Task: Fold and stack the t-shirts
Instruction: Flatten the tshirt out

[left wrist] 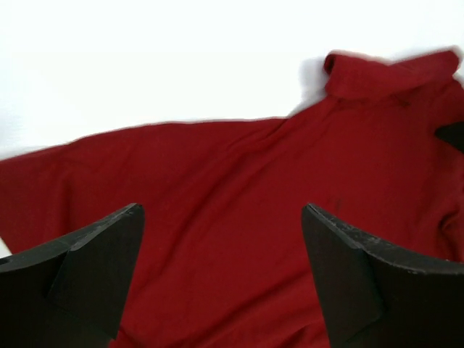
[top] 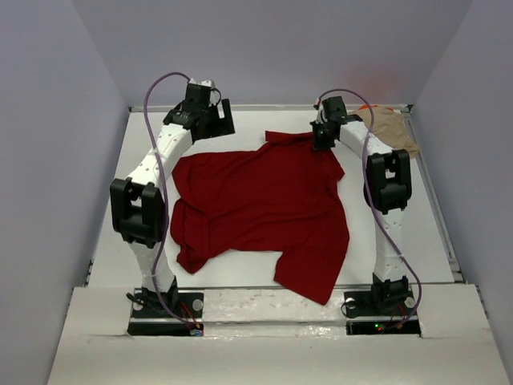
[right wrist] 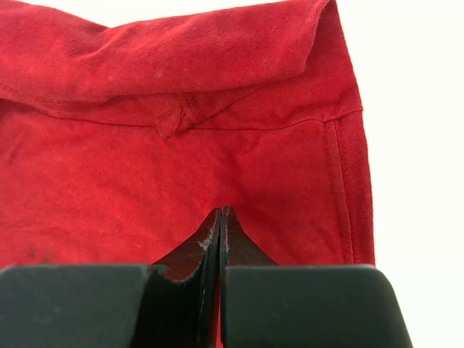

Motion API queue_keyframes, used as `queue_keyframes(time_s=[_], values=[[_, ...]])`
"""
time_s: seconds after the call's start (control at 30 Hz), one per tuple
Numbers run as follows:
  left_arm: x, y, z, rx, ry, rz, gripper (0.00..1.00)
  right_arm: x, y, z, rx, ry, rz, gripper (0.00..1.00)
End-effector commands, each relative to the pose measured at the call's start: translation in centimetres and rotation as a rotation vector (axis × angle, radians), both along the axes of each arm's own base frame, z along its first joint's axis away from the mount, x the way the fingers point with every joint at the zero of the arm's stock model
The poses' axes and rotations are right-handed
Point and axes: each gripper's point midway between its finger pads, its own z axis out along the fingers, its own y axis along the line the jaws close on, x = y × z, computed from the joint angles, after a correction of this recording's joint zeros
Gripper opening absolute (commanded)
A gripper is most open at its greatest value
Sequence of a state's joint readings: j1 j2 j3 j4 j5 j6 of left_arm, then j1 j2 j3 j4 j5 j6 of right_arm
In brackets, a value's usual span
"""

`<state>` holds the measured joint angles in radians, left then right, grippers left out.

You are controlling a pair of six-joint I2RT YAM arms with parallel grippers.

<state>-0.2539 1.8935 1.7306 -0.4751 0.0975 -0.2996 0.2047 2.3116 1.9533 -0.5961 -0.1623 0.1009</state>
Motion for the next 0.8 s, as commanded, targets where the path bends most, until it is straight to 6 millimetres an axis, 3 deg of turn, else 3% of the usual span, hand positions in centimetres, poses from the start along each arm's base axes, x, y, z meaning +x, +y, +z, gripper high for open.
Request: queue_keyframes(time_s=[0.0, 0.07, 0.1, 0.2, 0.3, 0.4, 0.5, 0.53, 0.57, 0.77], values=[[-2.4, 1.5, 11.5, 0.077, -0.317, 0.16, 0.99, 0.4, 0.7, 5.8, 0.027, -0.114, 0.028, 0.0], [-3.0, 3.1, 11.1, 0.104, -0.321, 0.282, 0.99, 0.4, 0.6, 6.7, 0.027, -0.13, 0.028, 0.0], [-3.6, 3.4, 11.8, 0.092, -0.342, 0.303, 0.99, 0.4, 0.7, 7.3, 0.032, -0.143, 0.03, 0.0], [-4.4, 2.7, 11.3, 0.035, -0.361, 0.269, 0.99, 0.2, 0.7, 8.1, 0.037, -0.154, 0.032, 0.0], [-5.6, 1.6, 12.2, 0.033, -0.377, 0.143, 0.99, 0.0, 0.7, 9.0, 0.043, -0.177, 0.029, 0.0], [-6.7, 2.9, 14.3, -0.062, -0.477, 0.221, 0.99, -0.5, 0.7, 9.0, 0.051, -0.183, 0.036, 0.0], [-6.5, 2.9, 14.3, -0.158, -0.451, 0.181, 0.99, -0.8, 0.5, 9.2, 0.045, -0.188, 0.035, 0.0], [-6.0, 2.8, 13.0, -0.17, -0.395, 0.18, 0.99, -0.8, 0.5, 9.2, 0.045, -0.193, 0.036, 0.0], [-5.9, 2.1, 14.1, -0.2, -0.386, 0.132, 0.99, -0.8, 0.5, 9.2, 0.042, -0.194, 0.035, 0.0], [-5.8, 1.8, 14.4, -0.232, -0.403, 0.107, 0.99, -0.6, 0.5, 10.0, 0.043, -0.218, 0.038, 0.0]])
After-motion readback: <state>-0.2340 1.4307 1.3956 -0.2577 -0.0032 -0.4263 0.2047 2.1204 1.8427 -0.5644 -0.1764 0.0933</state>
